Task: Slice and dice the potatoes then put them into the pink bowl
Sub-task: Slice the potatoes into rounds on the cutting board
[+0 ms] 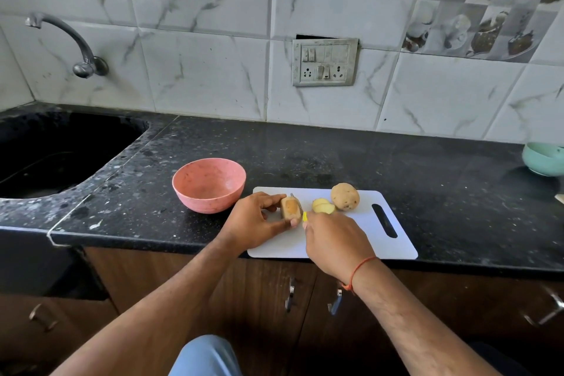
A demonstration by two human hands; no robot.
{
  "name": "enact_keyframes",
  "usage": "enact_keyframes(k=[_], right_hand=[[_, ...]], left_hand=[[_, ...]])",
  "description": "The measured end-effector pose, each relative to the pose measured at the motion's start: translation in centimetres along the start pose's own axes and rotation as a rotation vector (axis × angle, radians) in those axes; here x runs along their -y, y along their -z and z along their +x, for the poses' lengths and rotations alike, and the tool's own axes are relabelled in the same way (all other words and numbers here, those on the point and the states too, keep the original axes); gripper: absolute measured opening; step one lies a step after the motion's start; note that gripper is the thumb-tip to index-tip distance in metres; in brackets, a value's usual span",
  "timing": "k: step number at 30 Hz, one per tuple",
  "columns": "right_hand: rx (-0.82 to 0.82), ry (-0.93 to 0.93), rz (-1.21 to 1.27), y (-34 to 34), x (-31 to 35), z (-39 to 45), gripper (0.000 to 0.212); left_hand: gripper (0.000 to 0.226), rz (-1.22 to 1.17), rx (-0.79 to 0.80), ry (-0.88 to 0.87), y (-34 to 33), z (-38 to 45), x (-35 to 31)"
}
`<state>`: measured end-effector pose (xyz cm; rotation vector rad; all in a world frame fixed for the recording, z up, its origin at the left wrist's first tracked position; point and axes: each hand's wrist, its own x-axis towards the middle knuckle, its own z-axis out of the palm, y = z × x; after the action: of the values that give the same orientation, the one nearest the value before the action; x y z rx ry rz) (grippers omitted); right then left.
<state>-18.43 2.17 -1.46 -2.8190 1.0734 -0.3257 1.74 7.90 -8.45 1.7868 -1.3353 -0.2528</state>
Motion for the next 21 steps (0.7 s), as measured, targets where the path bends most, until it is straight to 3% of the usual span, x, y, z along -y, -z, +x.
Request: enact_keyframes(k=[5,16,21], right_hand=[[0.025,-0.024,0.034,-0.2,0.2,1.3,0.022],[0.046,-0.026,0.037,-0.4,-0.3,1.1,0.023],[0.045,0.005,0.044,-0.6,-0.9,-1.4,0.024]], left_hand=[[0.078,0.002,-0.003,0.01,0.0,0.0,0.1],[0.07,-0.003,-0.008,0.02,0.2,0.0,-0.3],[0.086,0.01,0.009,0.031,0.3,0.0,-0.2]])
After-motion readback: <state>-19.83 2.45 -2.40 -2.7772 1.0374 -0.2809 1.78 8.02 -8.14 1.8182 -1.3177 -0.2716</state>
